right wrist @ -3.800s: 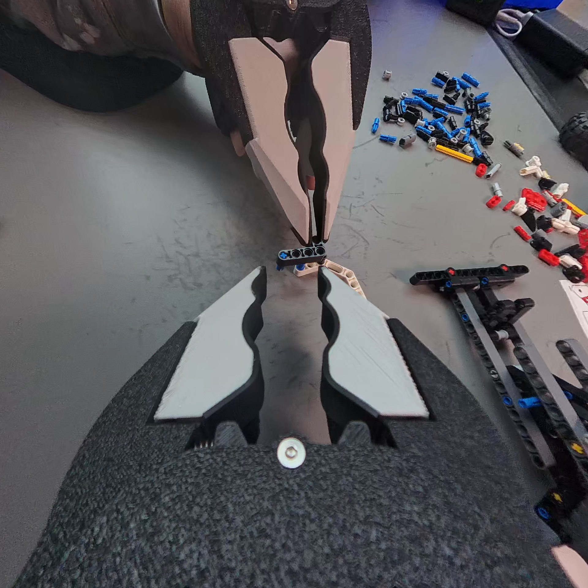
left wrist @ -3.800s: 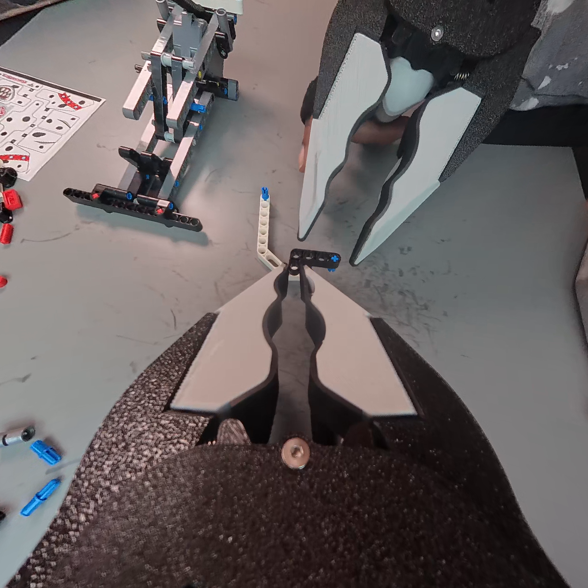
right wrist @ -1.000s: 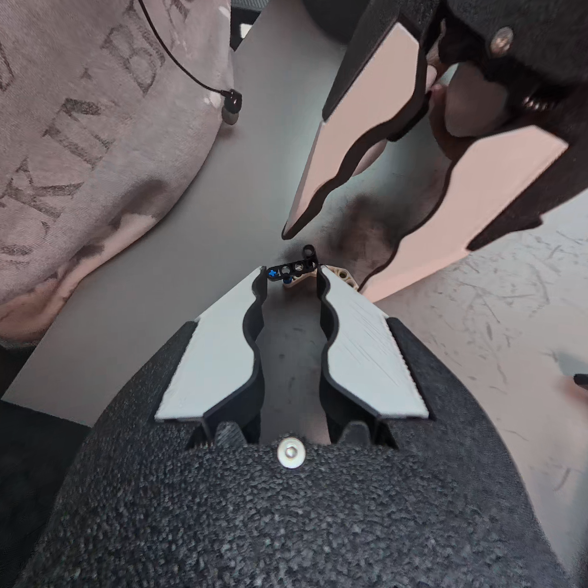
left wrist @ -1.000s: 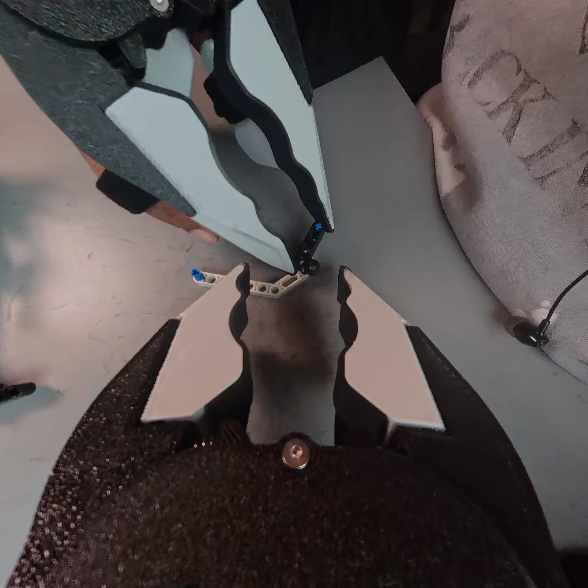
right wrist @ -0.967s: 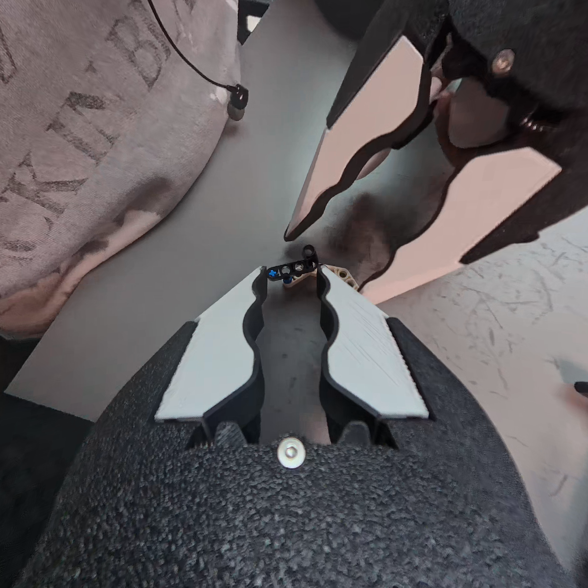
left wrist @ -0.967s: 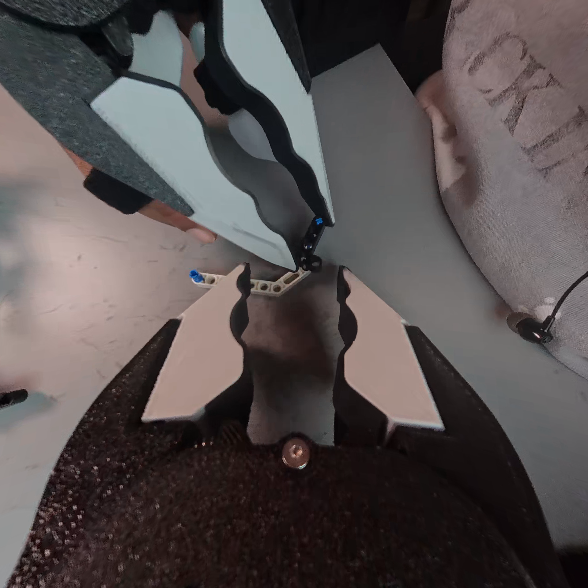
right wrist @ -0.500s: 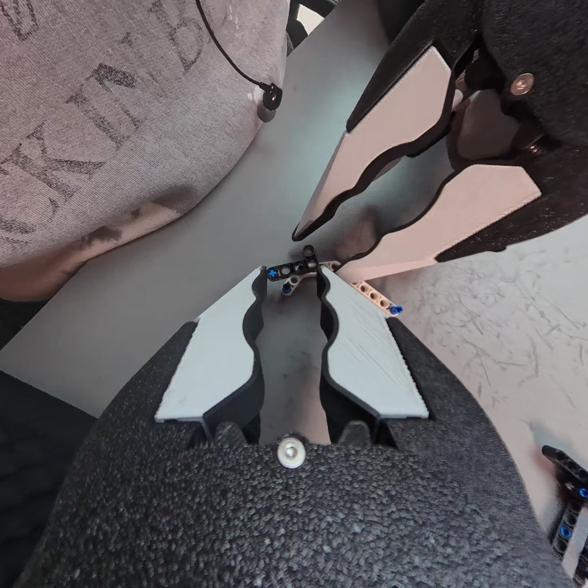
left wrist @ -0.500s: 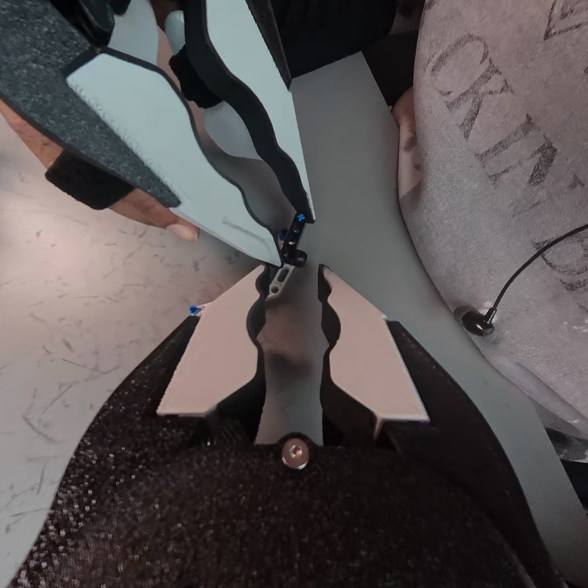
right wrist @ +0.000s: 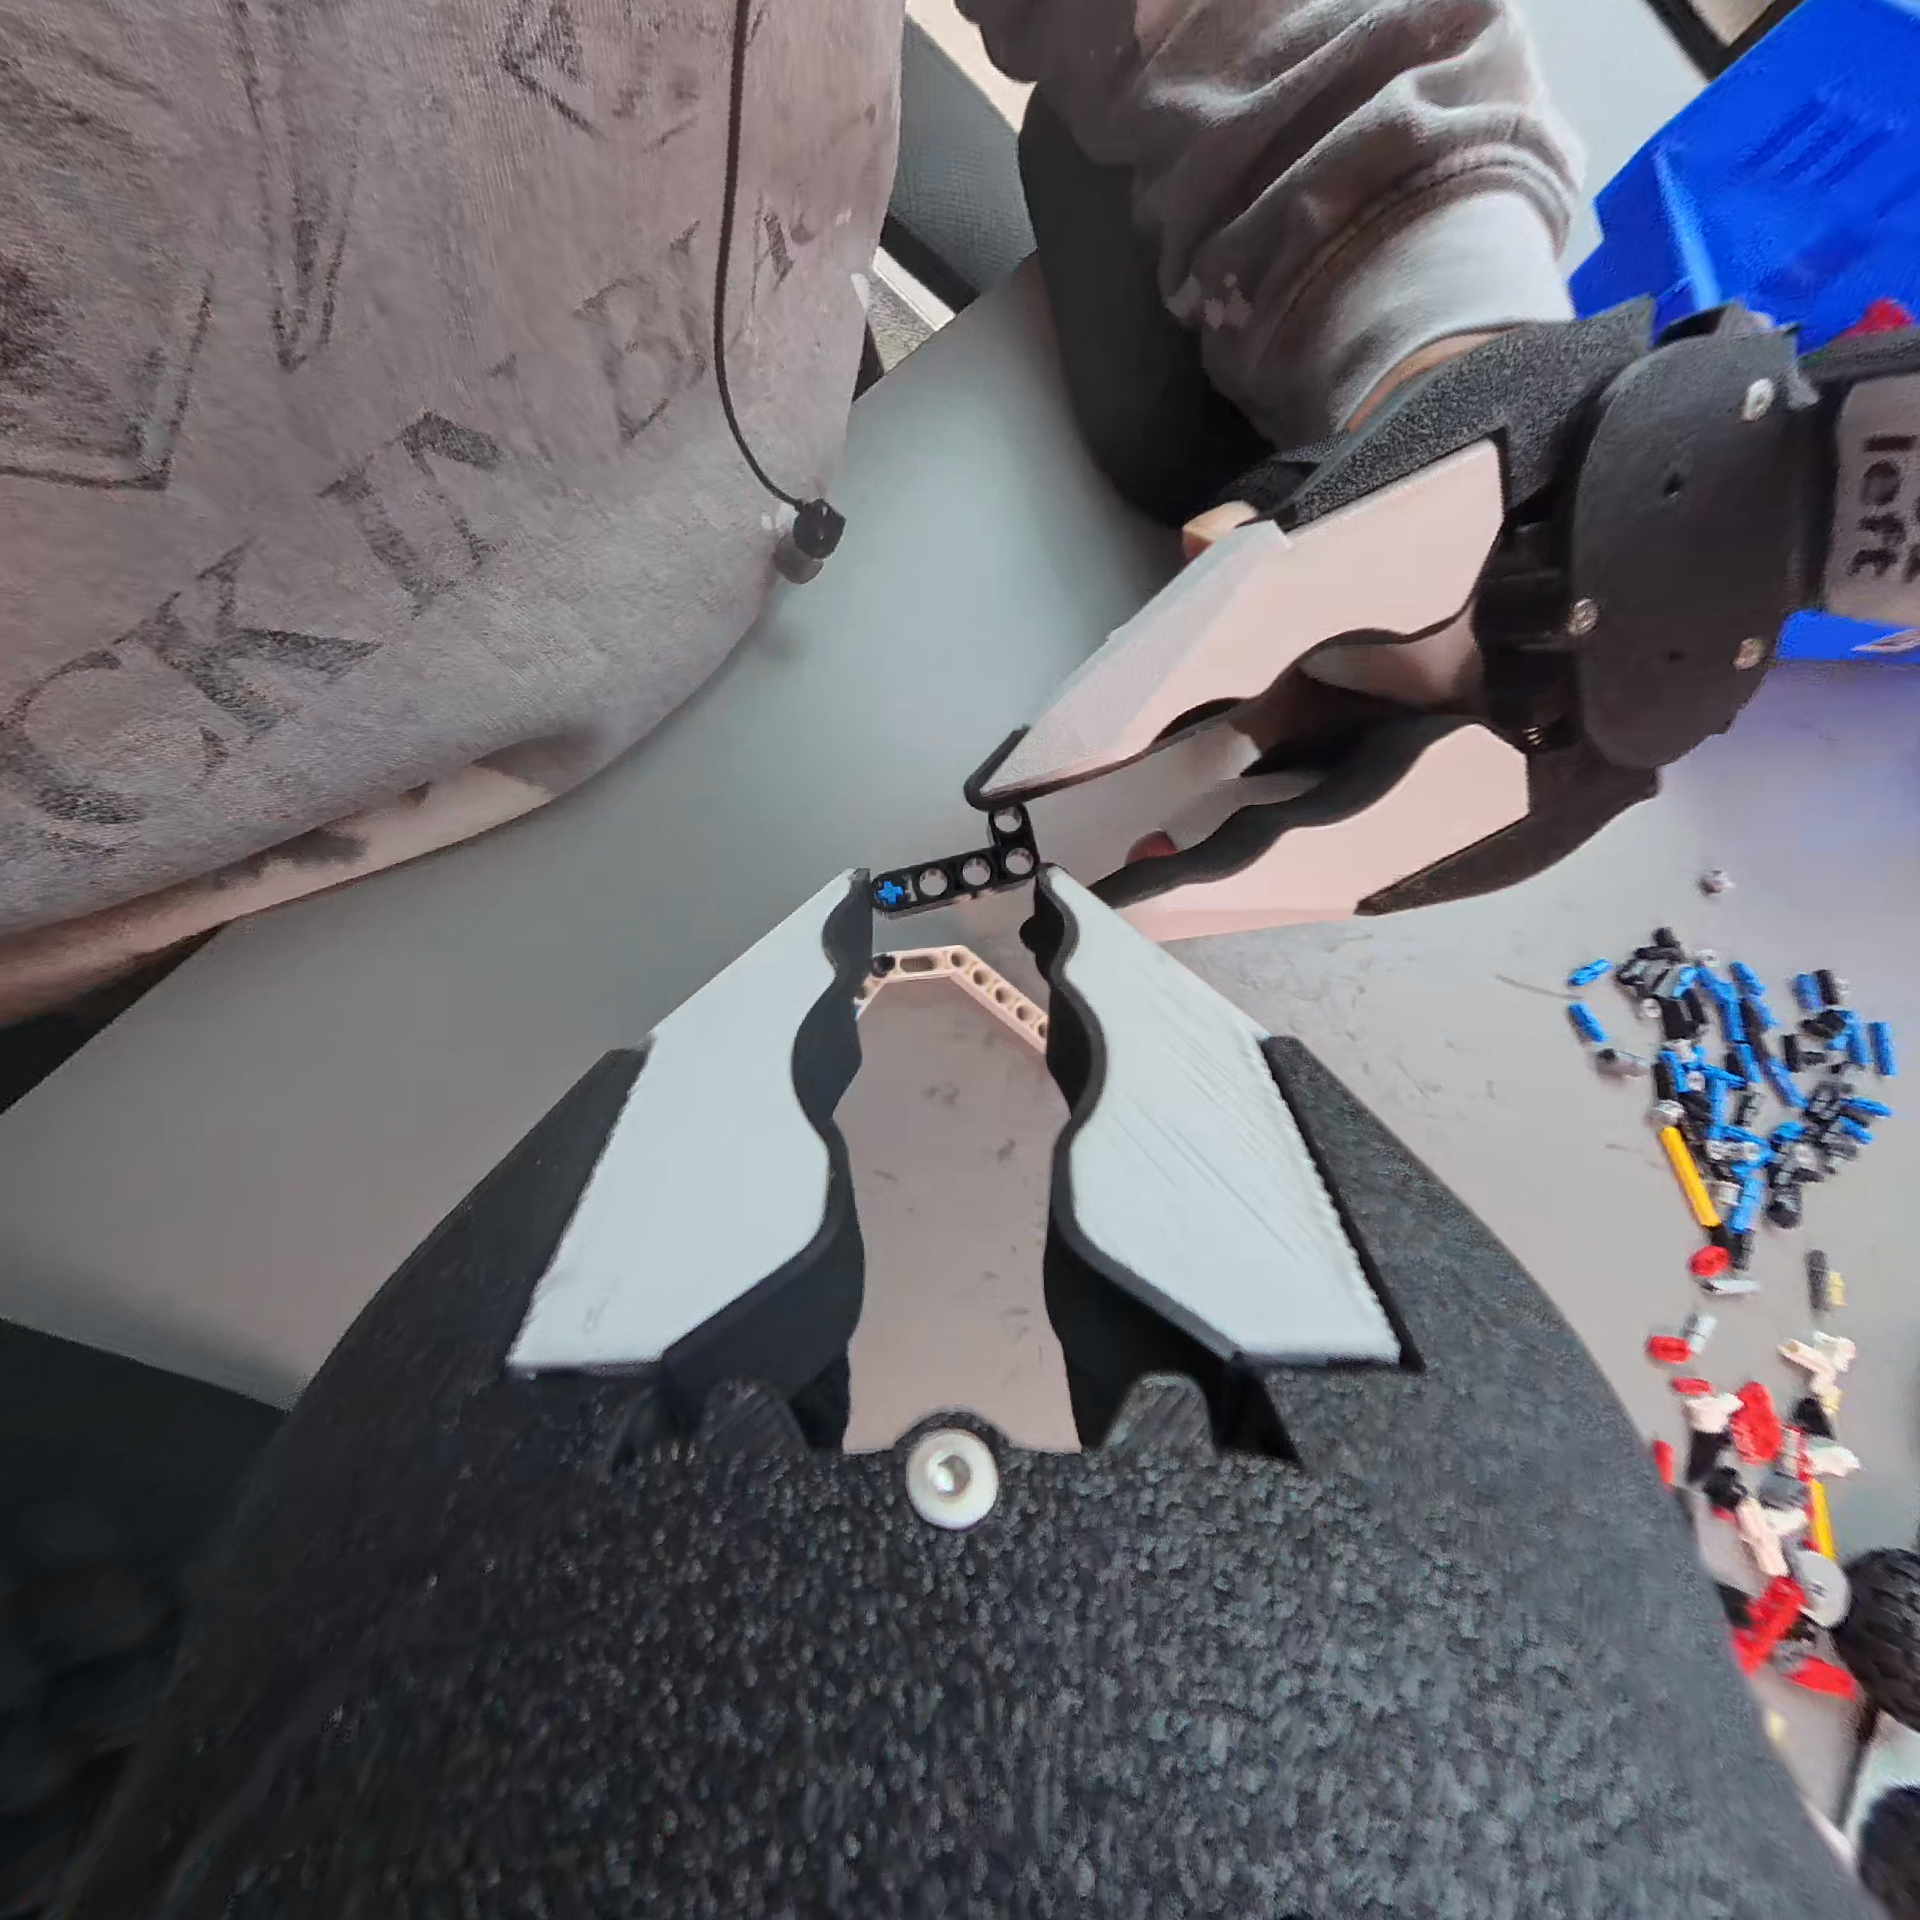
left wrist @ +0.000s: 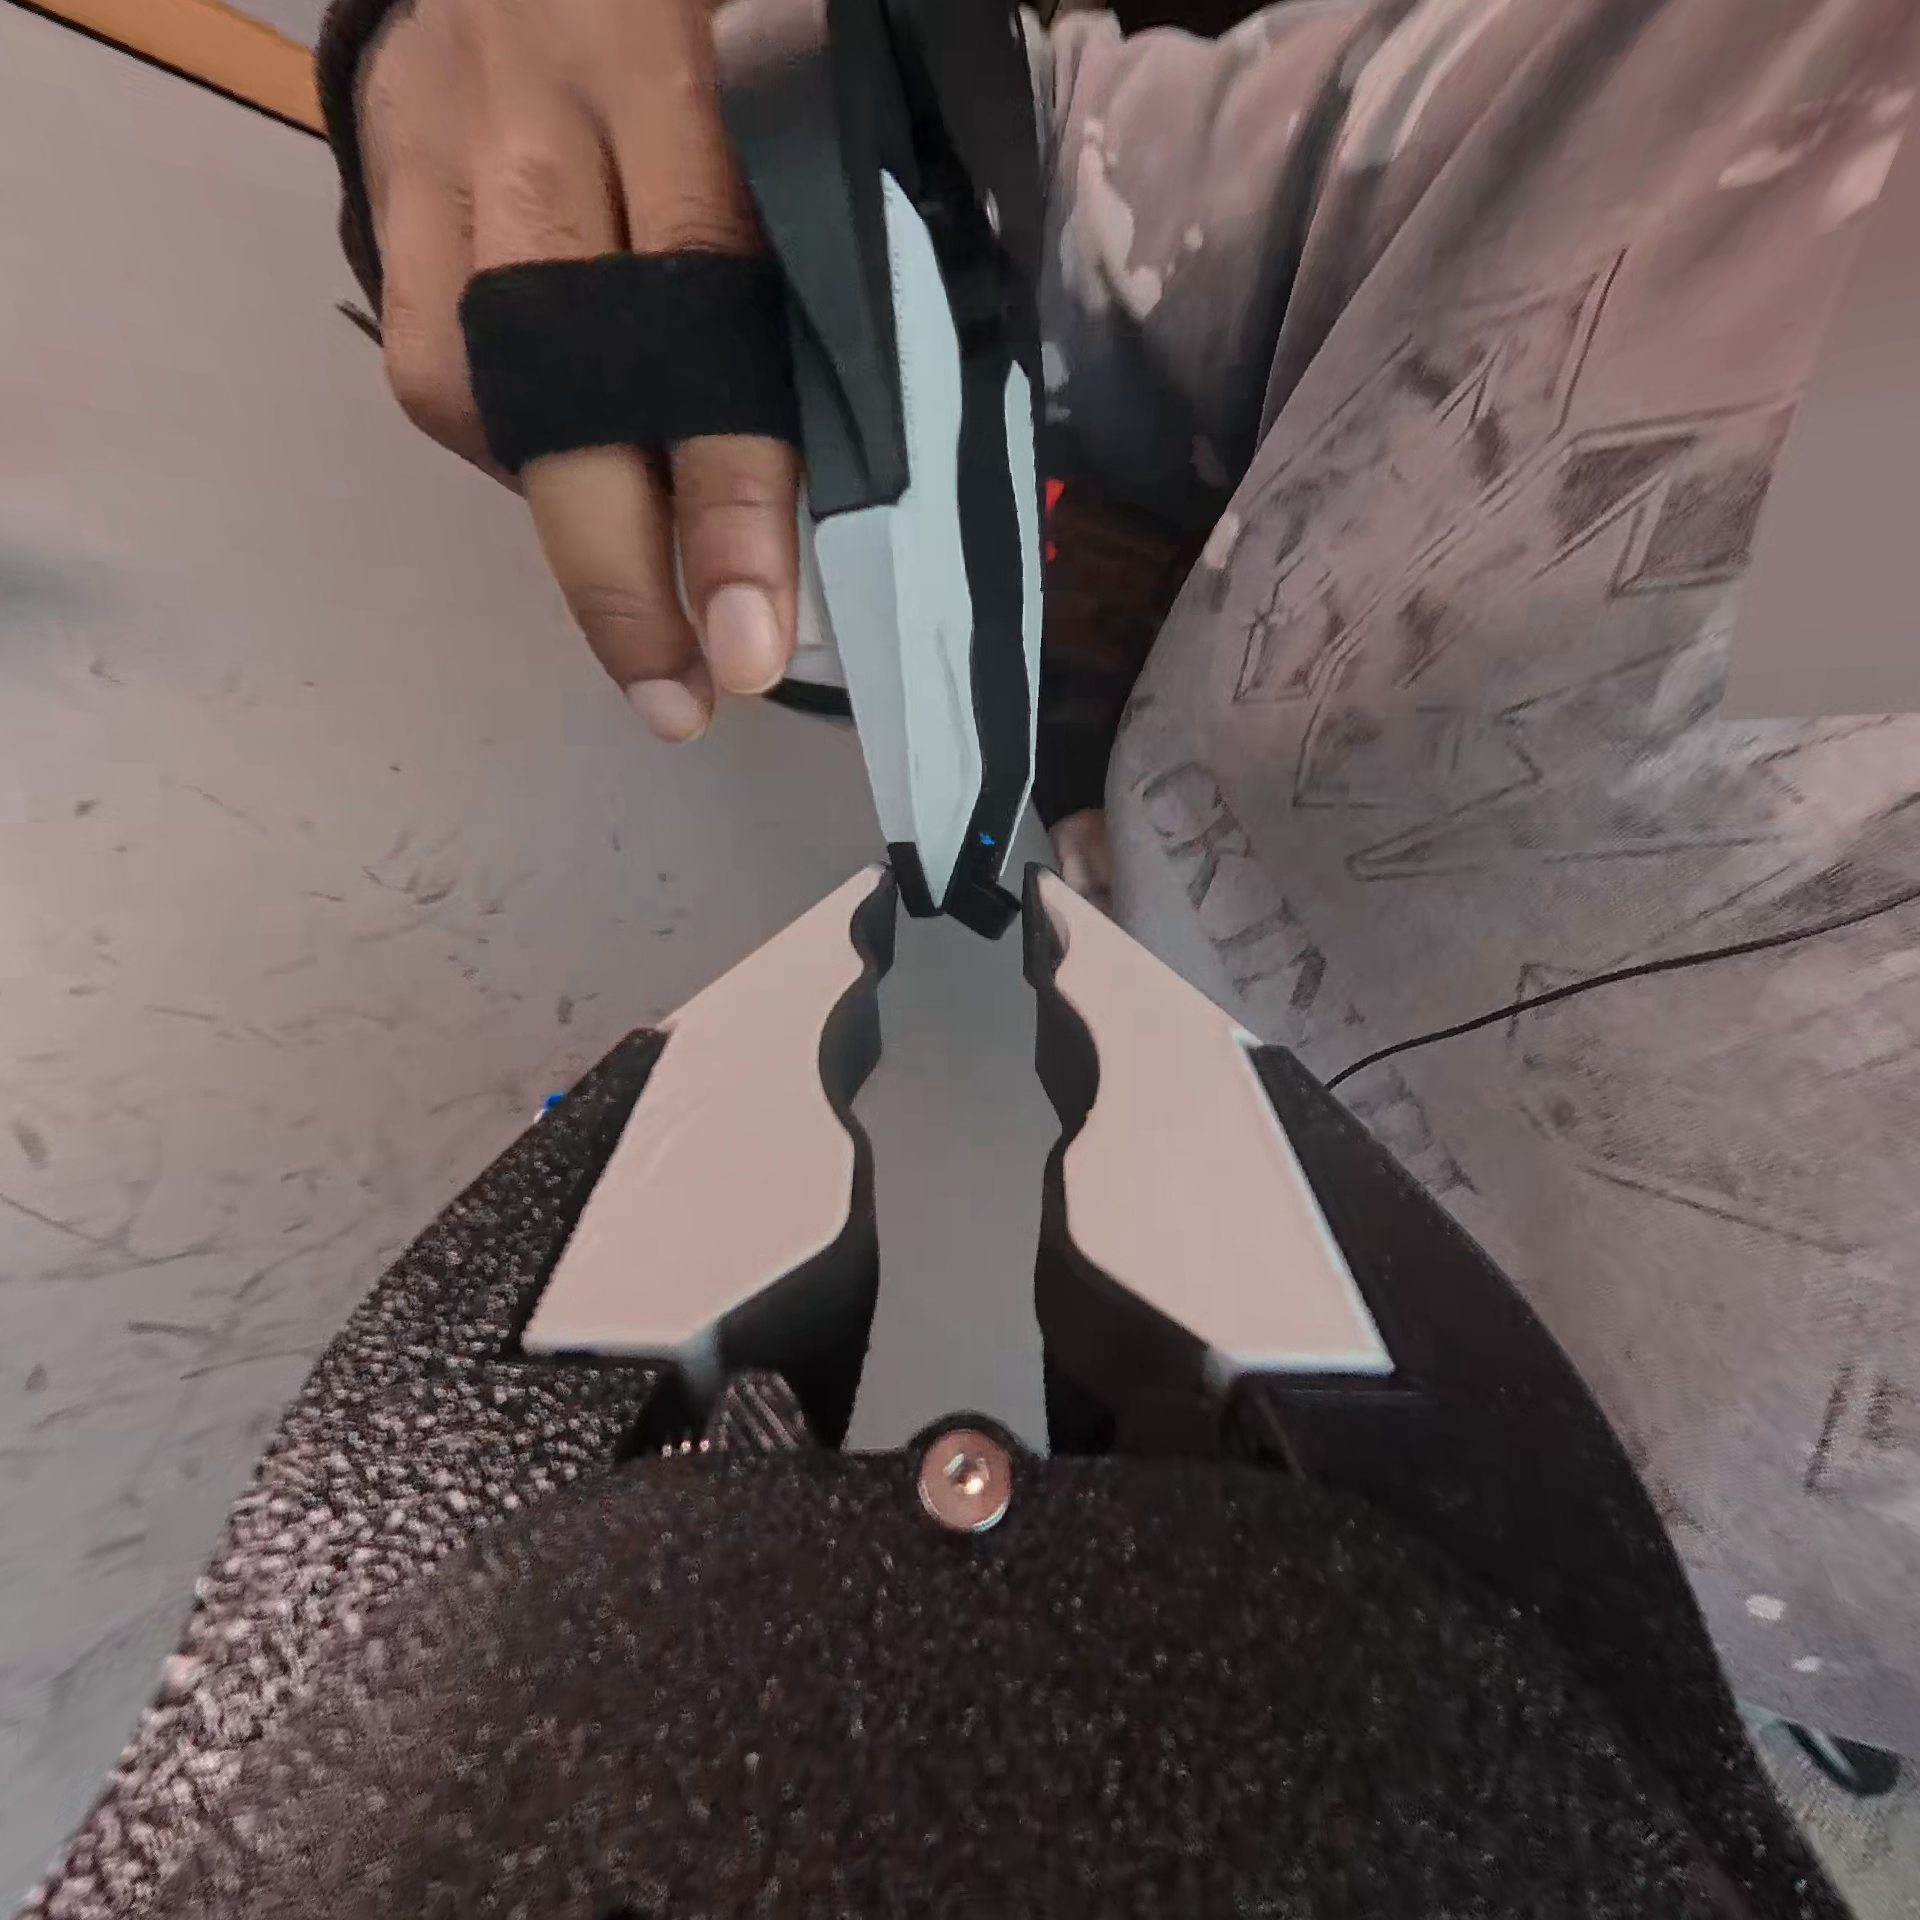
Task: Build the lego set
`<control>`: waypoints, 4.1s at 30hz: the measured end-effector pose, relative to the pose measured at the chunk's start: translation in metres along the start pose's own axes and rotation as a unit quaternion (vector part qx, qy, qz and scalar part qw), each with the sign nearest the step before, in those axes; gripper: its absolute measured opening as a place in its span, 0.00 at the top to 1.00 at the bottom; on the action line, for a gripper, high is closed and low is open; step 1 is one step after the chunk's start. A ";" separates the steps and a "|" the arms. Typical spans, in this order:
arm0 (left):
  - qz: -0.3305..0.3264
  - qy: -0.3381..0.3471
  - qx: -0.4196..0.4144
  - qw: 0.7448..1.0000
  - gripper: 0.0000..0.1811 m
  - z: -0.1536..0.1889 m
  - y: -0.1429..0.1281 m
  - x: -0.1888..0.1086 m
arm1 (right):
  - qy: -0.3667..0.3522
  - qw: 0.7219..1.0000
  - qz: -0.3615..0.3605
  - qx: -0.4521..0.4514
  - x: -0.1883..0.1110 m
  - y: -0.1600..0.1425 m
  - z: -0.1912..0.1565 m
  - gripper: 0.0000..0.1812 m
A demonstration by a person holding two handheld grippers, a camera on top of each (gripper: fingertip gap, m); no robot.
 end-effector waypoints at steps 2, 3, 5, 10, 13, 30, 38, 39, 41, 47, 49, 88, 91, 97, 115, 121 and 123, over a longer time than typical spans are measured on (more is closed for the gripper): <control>0.026 -0.019 -0.043 0.999 0.89 -0.003 0.002 -0.002 | -0.028 0.999 -0.004 -0.022 -0.002 0.005 0.000 0.83; 0.032 -0.026 -0.063 0.997 0.91 -0.005 0.002 -0.003 | -0.037 0.999 -0.010 -0.034 -0.002 0.006 -0.001 0.83; 0.043 -0.051 -0.095 0.993 0.92 -0.006 0.002 -0.004 | -0.051 0.997 -0.010 -0.049 -0.003 0.009 -0.001 0.83; 0.059 -0.083 -0.123 0.987 0.90 -0.005 0.002 -0.007 | -0.062 0.997 0.009 -0.041 -0.010 0.014 0.002 0.83; 0.071 -0.066 -0.139 0.986 0.92 -0.008 0.003 -0.009 | -0.078 0.996 0.008 -0.034 -0.012 0.012 0.003 0.83; 0.233 -0.041 -0.299 0.924 0.97 -0.007 0.000 -0.010 | -0.431 0.894 0.017 0.120 -0.010 0.006 -0.033 0.95; 0.182 0.027 -0.257 0.949 0.95 0.002 -0.009 -0.001 | -0.381 0.903 0.046 0.192 -0.005 0.000 -0.052 0.97; 0.186 0.028 -0.270 0.944 0.95 0.000 -0.011 -0.001 | -0.380 0.906 0.037 0.181 -0.003 0.000 -0.052 0.91; 0.197 0.025 -0.287 0.937 0.96 -0.004 -0.013 -0.002 | -0.376 0.908 0.041 0.181 -0.003 0.002 -0.050 0.85; 0.200 0.024 -0.287 0.936 0.96 -0.002 -0.013 0.000 | -0.383 0.907 0.051 0.166 -0.006 0.001 -0.044 0.96; 0.166 0.052 -0.213 0.962 0.88 0.004 -0.011 -0.001 | -0.352 0.912 0.080 0.193 -0.013 -0.004 -0.045 0.96; -0.176 0.229 0.164 0.943 0.92 0.018 -0.036 0.043 | -0.170 0.954 -0.039 0.244 0.020 -0.037 -0.053 0.96; -0.180 0.228 0.162 0.943 0.92 0.017 -0.038 0.043 | -0.164 0.954 -0.043 0.248 0.021 -0.038 -0.052 0.96; -0.187 0.227 0.162 0.942 0.92 0.016 -0.040 0.045 | -0.153 0.954 -0.051 0.253 0.023 -0.039 -0.052 0.96; -0.165 0.219 0.163 0.948 0.90 0.019 -0.035 0.042 | -0.140 0.950 -0.058 0.272 0.024 -0.040 -0.048 0.96; -0.167 0.211 0.149 0.952 0.91 0.017 -0.035 0.042 | -0.141 0.948 -0.059 0.280 0.025 -0.039 -0.048 0.96; -0.166 0.208 0.145 0.953 0.91 0.016 -0.034 0.041 | -0.143 0.947 -0.059 0.281 0.025 -0.039 -0.048 0.96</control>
Point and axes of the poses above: each gripper's, where its closed fingertips meet, x out along the fingers, y out of its top, z = x × y across the jaws, the point moved 10 cm from there along -x, back along the fingers, and after that the axes turned 4 degrees about z, right-handed, at the moved point
